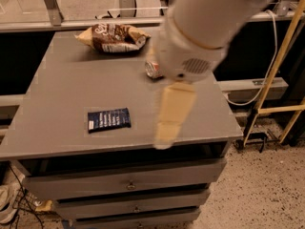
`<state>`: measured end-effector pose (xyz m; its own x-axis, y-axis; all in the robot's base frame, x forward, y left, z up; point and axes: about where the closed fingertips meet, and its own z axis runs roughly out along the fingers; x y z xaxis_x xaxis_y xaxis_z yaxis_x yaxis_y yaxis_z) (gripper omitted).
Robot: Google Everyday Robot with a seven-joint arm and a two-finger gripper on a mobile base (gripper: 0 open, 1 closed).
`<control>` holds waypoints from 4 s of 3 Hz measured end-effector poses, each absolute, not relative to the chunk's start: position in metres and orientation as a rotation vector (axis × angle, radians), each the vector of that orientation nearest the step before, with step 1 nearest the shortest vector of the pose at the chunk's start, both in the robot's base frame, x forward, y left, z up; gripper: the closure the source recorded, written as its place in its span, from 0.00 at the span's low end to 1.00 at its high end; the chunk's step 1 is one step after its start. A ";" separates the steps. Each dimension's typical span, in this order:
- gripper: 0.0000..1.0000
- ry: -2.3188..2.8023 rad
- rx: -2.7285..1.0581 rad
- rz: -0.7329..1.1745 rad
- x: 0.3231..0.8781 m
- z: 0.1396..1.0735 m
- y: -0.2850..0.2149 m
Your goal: Pick rxbar blueberry
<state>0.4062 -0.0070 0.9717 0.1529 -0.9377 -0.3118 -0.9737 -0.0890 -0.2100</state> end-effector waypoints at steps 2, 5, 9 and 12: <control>0.00 1.642 -2.192 0.174 0.384 0.982 0.061; 0.00 1.714 -2.239 0.273 0.481 0.882 0.101; 0.38 1.770 -2.193 0.352 0.524 0.806 0.124; 1.00 1.769 -2.193 0.351 0.524 0.829 0.124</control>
Offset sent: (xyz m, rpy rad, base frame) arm -0.0152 0.0579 0.0021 0.0201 -0.0031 0.1336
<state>0.5239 0.1239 0.8294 0.2112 -0.9037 -0.3724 -0.9774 -0.1958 -0.0793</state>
